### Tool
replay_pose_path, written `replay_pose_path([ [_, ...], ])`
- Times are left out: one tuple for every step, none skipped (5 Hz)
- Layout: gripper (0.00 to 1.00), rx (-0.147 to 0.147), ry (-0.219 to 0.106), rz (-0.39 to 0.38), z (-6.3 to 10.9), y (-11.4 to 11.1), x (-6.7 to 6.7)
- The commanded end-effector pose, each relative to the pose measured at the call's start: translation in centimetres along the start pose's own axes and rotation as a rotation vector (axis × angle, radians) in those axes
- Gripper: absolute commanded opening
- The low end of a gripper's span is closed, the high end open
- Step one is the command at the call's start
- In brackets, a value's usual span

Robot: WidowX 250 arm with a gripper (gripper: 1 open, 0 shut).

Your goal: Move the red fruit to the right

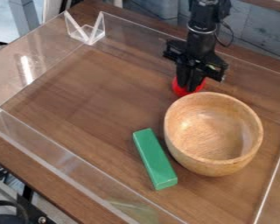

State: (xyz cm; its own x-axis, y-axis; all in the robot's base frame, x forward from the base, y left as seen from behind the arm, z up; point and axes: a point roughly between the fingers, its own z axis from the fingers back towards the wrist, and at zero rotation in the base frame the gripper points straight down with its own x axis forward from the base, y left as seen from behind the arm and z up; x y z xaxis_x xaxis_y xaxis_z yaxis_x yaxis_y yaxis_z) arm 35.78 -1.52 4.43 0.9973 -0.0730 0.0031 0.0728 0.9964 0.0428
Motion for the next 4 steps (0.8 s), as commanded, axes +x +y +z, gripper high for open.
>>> replay_pose_path([
  [0.00,0.020,-0.116,0.009,4.7,1.4,1.0],
  [0.00,0.042,-0.151,-0.015,7.5,2.1,1.2],
  [0.00,0.066,-0.171,-0.032,9.8,3.8,0.8],
  [0.00,0.082,-0.159,-0.027,9.6,7.0,0.1],
])
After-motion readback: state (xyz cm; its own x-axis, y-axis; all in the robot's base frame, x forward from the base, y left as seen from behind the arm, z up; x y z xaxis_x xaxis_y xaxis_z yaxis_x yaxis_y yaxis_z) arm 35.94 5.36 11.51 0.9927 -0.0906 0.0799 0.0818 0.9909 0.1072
